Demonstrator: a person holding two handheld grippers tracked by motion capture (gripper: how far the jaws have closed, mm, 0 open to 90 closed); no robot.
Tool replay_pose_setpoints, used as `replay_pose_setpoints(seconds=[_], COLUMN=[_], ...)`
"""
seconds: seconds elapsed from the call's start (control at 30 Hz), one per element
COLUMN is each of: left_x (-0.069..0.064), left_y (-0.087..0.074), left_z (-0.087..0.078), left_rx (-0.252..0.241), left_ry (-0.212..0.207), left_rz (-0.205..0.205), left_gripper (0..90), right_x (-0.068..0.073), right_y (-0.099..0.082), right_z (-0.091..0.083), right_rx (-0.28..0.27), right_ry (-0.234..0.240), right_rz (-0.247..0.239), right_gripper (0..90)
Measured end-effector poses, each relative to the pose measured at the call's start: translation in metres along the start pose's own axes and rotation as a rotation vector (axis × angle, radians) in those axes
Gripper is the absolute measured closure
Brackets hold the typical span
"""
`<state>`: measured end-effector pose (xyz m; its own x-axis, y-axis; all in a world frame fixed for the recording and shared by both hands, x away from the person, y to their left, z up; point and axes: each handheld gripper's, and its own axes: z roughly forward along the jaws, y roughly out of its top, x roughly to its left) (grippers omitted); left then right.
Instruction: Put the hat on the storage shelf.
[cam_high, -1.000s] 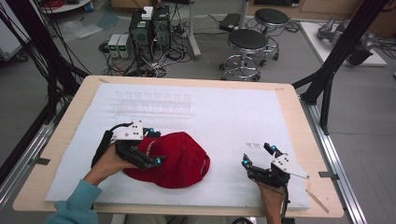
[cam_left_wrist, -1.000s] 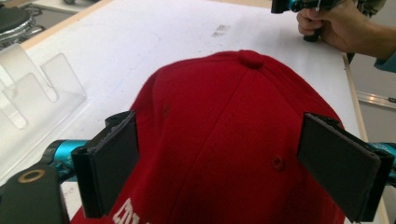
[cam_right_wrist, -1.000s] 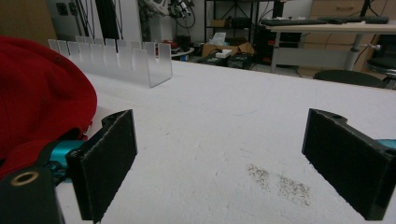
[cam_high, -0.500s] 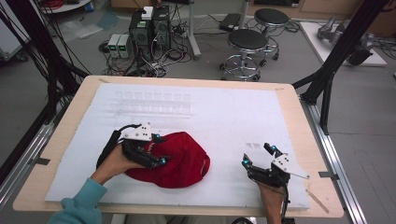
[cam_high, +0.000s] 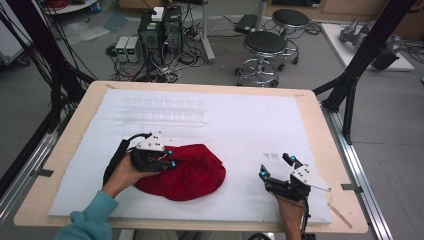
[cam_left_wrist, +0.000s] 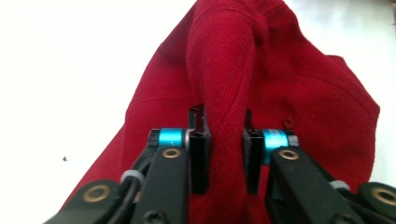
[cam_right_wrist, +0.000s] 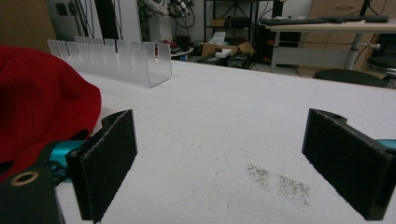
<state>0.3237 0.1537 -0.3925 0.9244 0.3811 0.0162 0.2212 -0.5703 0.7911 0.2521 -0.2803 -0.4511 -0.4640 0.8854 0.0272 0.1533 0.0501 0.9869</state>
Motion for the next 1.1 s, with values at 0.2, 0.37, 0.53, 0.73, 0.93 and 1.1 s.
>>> replay_pose_setpoints(seconds=[0.2, 0.37, 0.53, 0.73, 0.93, 1.1], left_x=[0.001, 0.001, 0.003, 0.008, 0.012, 0.014], left_y=[0.001, 0.005, 0.006, 0.007, 0.007, 0.012], left_z=[-0.005, -0.012, -0.021, -0.033, -0.035, -0.036], left_rx=[-0.021, -0.086, -0.163, -0.317, -0.333, -0.361], left_ry=[0.020, 0.032, 0.061, 0.092, 0.123, 0.132], left_rz=[-0.020, -0.066, -0.090, -0.152, -0.175, -0.181], left_gripper=[82.6, 83.3, 83.4, 83.5, 83.5, 83.5], right_x=[0.000, 0.000, 0.000, 0.000, 0.001, 0.006], right_y=[0.000, 0.000, 0.000, 0.001, 0.001, 0.005], right_z=[0.000, 0.000, 0.001, 0.001, 0.002, 0.003], right_rx=[0.000, 0.000, 0.006, 0.008, 0.017, 0.030], right_ry=[-0.001, -0.003, -0.004, -0.006, -0.008, -0.006], right_rz=[0.000, 0.000, 0.009, 0.009, -0.006, -0.017], right_gripper=[9.1, 9.1, 9.1, 9.1, 9.1, 9.1])
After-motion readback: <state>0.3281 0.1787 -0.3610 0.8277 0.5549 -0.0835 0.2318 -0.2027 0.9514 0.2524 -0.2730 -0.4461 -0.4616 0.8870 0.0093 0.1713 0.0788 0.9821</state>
